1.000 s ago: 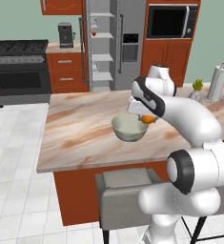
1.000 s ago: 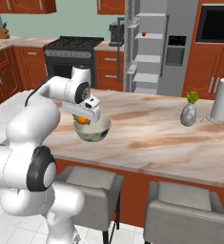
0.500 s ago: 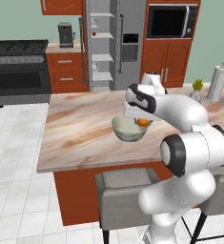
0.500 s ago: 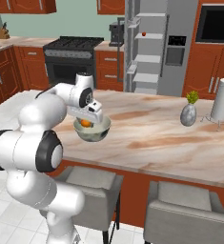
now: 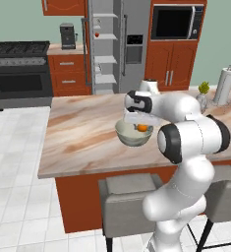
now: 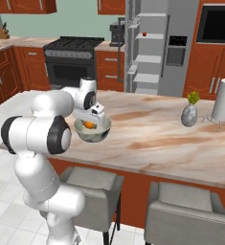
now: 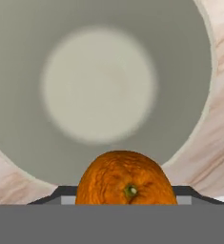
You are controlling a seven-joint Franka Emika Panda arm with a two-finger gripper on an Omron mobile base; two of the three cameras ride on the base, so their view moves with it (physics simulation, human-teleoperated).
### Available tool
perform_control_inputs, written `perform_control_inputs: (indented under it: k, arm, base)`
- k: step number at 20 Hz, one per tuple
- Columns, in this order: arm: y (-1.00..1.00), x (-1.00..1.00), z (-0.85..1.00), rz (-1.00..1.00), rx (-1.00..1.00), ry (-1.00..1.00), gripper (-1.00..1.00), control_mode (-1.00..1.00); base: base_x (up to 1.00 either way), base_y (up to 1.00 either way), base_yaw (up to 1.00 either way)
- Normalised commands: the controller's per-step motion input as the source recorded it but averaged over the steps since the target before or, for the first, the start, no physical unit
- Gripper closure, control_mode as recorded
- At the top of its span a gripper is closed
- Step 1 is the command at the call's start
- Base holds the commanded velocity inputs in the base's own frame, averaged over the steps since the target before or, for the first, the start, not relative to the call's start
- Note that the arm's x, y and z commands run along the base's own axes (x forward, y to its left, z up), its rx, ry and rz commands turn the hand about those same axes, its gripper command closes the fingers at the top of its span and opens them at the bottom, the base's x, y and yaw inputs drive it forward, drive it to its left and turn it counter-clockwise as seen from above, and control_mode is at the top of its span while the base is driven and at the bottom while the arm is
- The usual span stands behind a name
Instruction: Retrieve the tangerine and apple from the fridge and place them into the bowl on the dining table.
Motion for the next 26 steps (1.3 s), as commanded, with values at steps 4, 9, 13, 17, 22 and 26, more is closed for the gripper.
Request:
perform_control_inputs:
  k: [4,9,13,17,22,26]
  arm:
    - [0.0,0.48,-0.27,-0.01,0.0,0.05,1.0,-1.0]
    - [0.0,0.48,-0.26,-0.01,0.0,0.05,1.0,-1.0]
    - [0.03,0.46,-0.28,-0.01,0.0,0.05,1.0,-1.0]
    - [0.05,0.35,-0.31,0.0,-0.01,0.05,1.0,-1.0]
    - [0.12,0.13,-0.27,0.0,-0.02,0.01,-1.0,-1.0]
    - [0.05,-0.06,0.0,0.0,-0.01,0.0,-1.0,-1.0]
  base:
    - [0.0,0.0,0.0]
    - [0.0,0.0,0.0]
    - [0.0,0.0,0.0]
    - [0.0,0.0,0.0]
    - [0.0,0.0,0.0]
    - [0.0,0.0,0.0]
